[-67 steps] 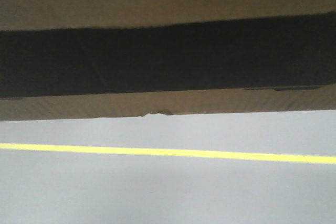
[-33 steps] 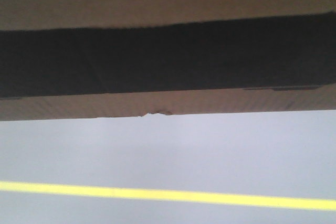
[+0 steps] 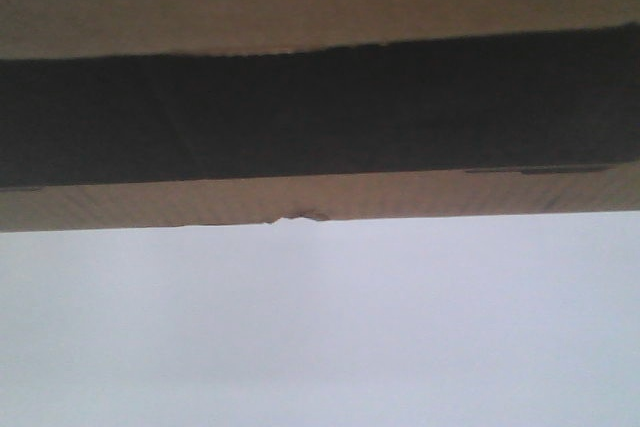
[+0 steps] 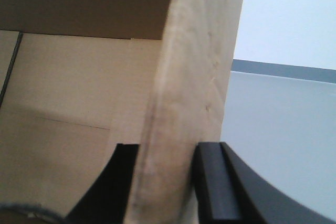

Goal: Grab box from left shelf to table start
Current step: 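Hold the box with both grippers while the base turns away, then carry the box with both grippers while driving to the white table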

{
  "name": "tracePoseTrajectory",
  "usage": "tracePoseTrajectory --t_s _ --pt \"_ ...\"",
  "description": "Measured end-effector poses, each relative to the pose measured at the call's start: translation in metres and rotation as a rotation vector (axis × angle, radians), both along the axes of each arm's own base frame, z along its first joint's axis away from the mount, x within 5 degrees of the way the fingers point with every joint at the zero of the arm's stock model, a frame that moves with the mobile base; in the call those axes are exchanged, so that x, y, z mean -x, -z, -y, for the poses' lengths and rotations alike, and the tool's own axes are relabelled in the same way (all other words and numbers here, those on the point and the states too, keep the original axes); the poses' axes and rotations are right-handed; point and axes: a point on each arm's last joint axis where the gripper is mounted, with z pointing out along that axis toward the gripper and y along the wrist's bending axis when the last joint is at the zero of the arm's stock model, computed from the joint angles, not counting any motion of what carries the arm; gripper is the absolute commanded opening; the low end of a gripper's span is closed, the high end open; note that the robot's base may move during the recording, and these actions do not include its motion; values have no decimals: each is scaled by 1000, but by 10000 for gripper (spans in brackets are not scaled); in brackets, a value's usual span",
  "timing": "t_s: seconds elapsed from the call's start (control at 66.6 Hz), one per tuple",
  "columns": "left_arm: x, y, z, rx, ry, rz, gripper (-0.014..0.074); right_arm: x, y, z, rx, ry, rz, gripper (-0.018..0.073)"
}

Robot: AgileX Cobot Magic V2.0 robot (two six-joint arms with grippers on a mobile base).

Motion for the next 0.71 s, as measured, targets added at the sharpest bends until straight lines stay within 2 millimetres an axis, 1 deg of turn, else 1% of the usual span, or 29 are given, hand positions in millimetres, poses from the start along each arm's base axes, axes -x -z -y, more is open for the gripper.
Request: tracePoseTrajectory --t_s 0.706 --pt "0 0 0 2 2 0 -99 0 0 0 0 0 -2 57"
